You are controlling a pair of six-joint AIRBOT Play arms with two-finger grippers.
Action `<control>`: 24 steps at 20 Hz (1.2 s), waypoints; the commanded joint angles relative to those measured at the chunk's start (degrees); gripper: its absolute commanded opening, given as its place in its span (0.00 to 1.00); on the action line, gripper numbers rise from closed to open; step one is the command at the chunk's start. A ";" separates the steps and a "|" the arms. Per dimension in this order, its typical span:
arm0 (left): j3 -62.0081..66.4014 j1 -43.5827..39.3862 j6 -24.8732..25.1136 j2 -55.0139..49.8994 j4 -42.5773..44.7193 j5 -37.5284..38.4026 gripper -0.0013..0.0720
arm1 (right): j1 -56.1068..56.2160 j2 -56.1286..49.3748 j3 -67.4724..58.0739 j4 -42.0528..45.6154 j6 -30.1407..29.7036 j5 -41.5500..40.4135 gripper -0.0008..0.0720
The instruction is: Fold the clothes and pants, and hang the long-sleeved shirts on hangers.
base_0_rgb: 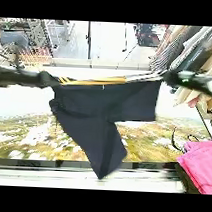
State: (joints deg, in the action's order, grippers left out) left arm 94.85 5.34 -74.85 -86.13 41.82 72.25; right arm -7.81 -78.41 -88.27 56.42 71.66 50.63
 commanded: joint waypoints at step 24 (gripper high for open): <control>2.64 10.40 -3.82 -22.97 -6.82 -3.50 0.85 | 34.67 8.33 41.57 -2.89 9.99 3.65 0.79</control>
State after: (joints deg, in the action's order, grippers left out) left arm 97.38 14.31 -76.66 -109.73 34.41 66.74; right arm 26.30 -71.64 -49.74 51.81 77.12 57.36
